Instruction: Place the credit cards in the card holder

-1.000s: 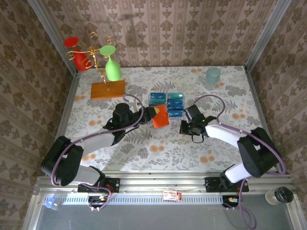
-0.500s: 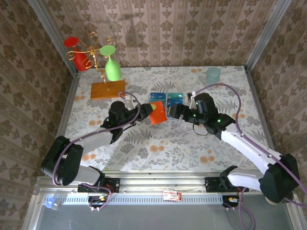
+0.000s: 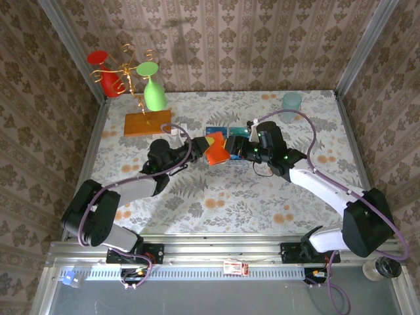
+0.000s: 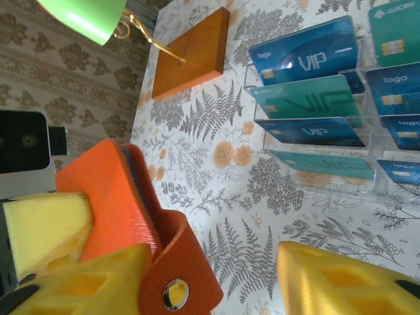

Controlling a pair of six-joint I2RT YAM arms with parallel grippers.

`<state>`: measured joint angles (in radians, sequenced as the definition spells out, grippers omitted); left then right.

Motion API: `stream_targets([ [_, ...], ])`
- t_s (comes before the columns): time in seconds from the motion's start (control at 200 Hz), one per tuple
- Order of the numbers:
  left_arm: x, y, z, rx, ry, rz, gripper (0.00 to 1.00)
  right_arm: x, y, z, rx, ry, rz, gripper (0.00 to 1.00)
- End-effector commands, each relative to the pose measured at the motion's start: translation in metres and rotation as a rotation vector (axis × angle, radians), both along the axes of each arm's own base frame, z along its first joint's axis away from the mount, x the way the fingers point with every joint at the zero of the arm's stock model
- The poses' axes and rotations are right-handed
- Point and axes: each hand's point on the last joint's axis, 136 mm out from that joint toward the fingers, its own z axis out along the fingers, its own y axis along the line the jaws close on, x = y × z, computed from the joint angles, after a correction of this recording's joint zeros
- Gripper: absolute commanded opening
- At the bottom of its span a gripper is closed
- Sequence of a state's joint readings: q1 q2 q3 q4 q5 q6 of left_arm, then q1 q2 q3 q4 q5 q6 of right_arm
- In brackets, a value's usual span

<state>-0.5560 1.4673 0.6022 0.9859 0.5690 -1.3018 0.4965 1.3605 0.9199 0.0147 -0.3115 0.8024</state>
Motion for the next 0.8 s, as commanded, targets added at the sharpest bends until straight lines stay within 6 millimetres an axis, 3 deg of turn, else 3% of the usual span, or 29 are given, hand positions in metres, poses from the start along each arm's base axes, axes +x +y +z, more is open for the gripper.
stream_targets([
  [0.0,0.005,0.006,0.027,-0.122,-0.047,0.024,0.0,-0.002,-0.005,-0.001,0.038,0.001,-0.018,0.49],
  [0.305,0.009,0.007,0.029,-0.167,-0.039,0.035,0.0,-0.001,-0.012,-0.006,0.111,0.016,-0.048,0.45],
  [0.795,0.01,0.007,0.035,-0.193,-0.037,0.041,0.0,0.003,0.0,0.028,0.423,0.001,0.01,0.45],
])
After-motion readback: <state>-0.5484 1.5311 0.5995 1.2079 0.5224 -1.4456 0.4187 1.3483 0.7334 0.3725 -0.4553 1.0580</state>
